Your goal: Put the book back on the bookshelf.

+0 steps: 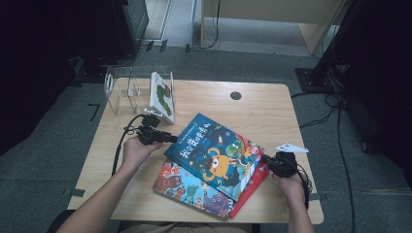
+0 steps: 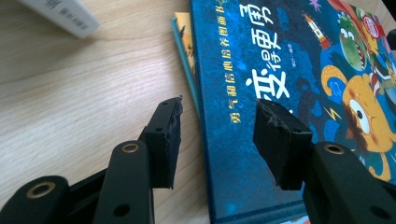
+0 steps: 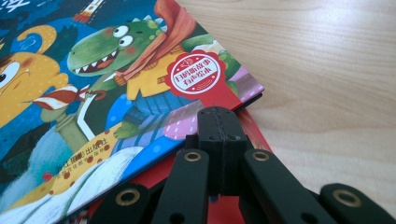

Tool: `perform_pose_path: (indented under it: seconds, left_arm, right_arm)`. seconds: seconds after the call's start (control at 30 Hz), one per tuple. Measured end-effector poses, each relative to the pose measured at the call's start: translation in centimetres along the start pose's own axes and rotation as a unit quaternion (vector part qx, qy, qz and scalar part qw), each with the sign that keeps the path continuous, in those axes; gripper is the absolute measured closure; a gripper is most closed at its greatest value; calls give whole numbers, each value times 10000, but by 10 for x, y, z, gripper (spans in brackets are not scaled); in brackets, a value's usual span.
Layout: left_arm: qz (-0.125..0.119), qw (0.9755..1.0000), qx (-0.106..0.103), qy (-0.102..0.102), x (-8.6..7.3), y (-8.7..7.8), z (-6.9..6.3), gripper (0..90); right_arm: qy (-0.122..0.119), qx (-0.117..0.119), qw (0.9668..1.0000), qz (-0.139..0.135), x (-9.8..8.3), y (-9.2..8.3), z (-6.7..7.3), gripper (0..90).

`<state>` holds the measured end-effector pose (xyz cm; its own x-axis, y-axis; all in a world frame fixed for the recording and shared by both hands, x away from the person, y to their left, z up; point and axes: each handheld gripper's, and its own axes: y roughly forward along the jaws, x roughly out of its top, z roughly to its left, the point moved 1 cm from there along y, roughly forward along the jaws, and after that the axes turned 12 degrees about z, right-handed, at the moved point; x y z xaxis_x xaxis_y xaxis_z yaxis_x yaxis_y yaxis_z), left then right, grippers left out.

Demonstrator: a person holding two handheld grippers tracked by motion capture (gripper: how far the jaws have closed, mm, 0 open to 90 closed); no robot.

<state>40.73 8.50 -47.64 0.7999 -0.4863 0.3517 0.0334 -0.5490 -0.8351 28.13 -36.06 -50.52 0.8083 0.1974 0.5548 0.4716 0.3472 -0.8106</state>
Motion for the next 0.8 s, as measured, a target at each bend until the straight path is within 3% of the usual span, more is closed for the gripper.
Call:
perform_pose_path:
  seconds: [0.23, 0.5, 0.8]
  left_arm:
    - [64, 10000, 3, -37, -9, -3, 1, 505]
    - [-23, 9999, -6, -164, -18, -8, 4, 506]
    - [-63, 9996, -34, -263, -25, -10, 7, 499]
  right_arm:
    - [-41, 16, 10000, -33, 13, 9, 0, 900]
    - [-56, 61, 9998, -193, 25, 16, 1, 900]
    - [-144, 11, 9999, -85, 35, 25, 5, 900]
